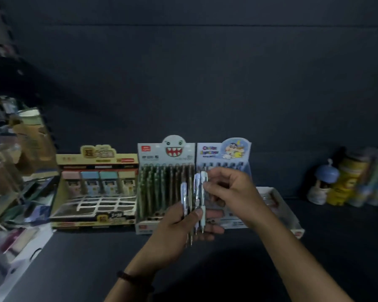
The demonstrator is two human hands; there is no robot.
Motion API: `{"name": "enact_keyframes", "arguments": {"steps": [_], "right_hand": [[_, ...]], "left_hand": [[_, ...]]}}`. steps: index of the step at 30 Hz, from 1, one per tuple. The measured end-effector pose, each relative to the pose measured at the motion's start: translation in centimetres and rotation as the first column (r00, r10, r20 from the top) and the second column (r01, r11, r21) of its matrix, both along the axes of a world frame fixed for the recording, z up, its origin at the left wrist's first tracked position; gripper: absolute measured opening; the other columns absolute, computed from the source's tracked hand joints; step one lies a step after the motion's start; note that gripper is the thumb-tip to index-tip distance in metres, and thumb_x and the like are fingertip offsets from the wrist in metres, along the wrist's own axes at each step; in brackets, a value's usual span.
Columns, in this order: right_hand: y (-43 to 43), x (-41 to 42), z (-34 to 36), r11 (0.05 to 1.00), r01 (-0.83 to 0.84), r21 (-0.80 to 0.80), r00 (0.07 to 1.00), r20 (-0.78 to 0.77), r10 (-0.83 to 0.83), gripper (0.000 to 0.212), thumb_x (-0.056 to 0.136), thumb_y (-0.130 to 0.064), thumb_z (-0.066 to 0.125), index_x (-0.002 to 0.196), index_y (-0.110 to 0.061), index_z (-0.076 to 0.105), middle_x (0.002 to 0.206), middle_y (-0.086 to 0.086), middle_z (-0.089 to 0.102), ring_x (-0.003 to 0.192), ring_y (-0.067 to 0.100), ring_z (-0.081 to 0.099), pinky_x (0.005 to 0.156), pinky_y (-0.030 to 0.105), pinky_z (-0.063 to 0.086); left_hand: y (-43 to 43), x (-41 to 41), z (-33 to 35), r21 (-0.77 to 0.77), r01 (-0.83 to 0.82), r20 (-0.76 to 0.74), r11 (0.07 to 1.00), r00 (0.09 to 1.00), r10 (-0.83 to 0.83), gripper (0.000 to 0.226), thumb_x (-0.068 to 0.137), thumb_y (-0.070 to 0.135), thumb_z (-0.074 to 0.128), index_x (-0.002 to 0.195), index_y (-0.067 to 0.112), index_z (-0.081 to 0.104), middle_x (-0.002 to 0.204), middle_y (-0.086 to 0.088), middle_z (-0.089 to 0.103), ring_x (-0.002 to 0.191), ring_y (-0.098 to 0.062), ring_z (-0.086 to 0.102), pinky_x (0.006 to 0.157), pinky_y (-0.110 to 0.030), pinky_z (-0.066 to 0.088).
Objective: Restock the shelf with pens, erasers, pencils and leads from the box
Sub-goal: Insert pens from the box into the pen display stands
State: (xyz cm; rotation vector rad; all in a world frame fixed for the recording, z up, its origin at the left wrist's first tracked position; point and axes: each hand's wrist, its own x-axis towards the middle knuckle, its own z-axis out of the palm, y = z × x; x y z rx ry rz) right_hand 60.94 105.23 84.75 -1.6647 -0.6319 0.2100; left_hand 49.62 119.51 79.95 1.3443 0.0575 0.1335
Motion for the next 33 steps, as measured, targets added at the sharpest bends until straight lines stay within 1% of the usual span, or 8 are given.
{"name": "enact_keyframes", "arguments": {"steps": [7,11,15,19,23,25,29,33], "right_hand": [[-5.0,1.8,-0.5,0.985,0.156,0.076,0.981,0.107,-0.164,0.034,0.094,-0.007,0.079,0.121,-0.026,0.074,0.08,0.005,0.078,0.069,0.021,0.075,0.069,0.031,0.062],[-5.7,3.2,-0.3,0.937,0.31,0.162,0.924,0.184,-0.337,0.036,0.093,-0.008,0.08,0.121,-0.029,0.073,0.074,0.003,0.078,0.067,0.021,0.077,0.077,0.046,0.065],[-4.3,4.1,-0.2,0.924,0.347,0.16,0.858,0.343,-0.382,0.041,0.093,-0.013,0.079,0.126,-0.036,0.071,0.074,-0.006,0.077,0.073,0.011,0.077,0.086,0.038,0.062],[-1.5,3.9,-0.7,0.931,0.349,0.111,0.812,0.46,-0.359,0.038,0.094,-0.011,0.077,0.125,-0.033,0.074,0.072,-0.011,0.074,0.073,0.003,0.071,0.081,0.011,0.052],[1.0,3.8,-1.4,0.934,0.356,0.021,0.792,0.523,-0.314,0.036,0.096,-0.017,0.074,0.129,-0.032,0.073,0.071,-0.011,0.07,0.07,0.005,0.068,0.078,0.016,0.055],[1.9,3.8,-1.7,0.931,0.365,-0.032,0.779,0.559,-0.286,0.038,0.098,-0.019,0.071,0.133,-0.034,0.071,0.07,-0.009,0.069,0.068,0.006,0.067,0.077,0.022,0.057],[2.7,3.9,-1.7,0.926,0.371,-0.063,0.78,0.562,-0.275,0.038,0.099,-0.016,0.07,0.134,-0.03,0.071,0.076,-0.014,0.07,0.071,0.0,0.064,0.084,0.027,0.059],[3.3,4.2,-2.2,0.917,0.365,-0.16,0.793,0.569,-0.216,0.033,0.098,-0.018,0.072,0.13,-0.028,0.073,0.09,-0.004,0.077,0.077,0.004,0.062,0.088,0.024,0.056]], "left_hand": [[-4.2,3.9,-1.6,-0.027,0.004,0.007,1.0,1.0,-0.004,0.025,0.112,0.011,0.048,0.133,0.006,0.06,0.118,-0.018,0.077,0.104,-0.04,0.077,0.092,-0.049,0.063],[-3.7,4.2,-3.2,0.026,-0.128,-0.014,0.991,0.992,0.128,0.024,0.11,0.011,0.05,0.13,0.003,0.06,0.102,-0.018,0.076,0.09,-0.037,0.079,0.076,-0.039,0.064],[-1.9,3.1,-3.1,0.153,-0.188,0.028,0.97,0.982,0.186,0.024,0.111,0.016,0.05,0.131,0.014,0.064,0.091,-0.011,0.076,0.074,-0.028,0.072,0.064,-0.033,0.056],[-0.7,1.8,-3.5,0.349,-0.238,0.101,0.906,0.971,0.216,0.026,0.111,0.025,0.05,0.13,0.031,0.066,0.075,0.012,0.057,0.068,-0.01,0.051,0.062,-0.026,0.041],[-0.8,1.4,-3.8,0.107,-0.223,-0.01,0.969,0.974,0.225,0.03,0.115,0.017,0.042,0.131,0.024,0.066,0.071,0.001,0.038,0.059,-0.014,0.03,0.055,-0.03,0.027],[-1.0,1.3,-3.6,0.073,-0.218,-0.004,0.973,0.976,0.219,0.031,0.114,0.013,0.04,0.128,0.021,0.067,0.078,-0.006,0.048,0.064,-0.017,0.037,0.057,-0.031,0.031],[-0.9,0.6,-3.2,0.267,-0.237,0.086,0.934,0.971,0.222,0.031,0.115,0.02,0.044,0.102,0.008,0.07,0.074,-0.009,0.058,0.066,-0.023,0.05,0.059,-0.031,0.041],[-0.9,0.2,-2.9,0.297,-0.24,0.118,0.924,0.97,0.214,0.021,0.113,0.015,0.047,0.115,0.005,0.065,0.083,-0.007,0.075,0.07,-0.027,0.065,0.065,-0.033,0.053]]}}
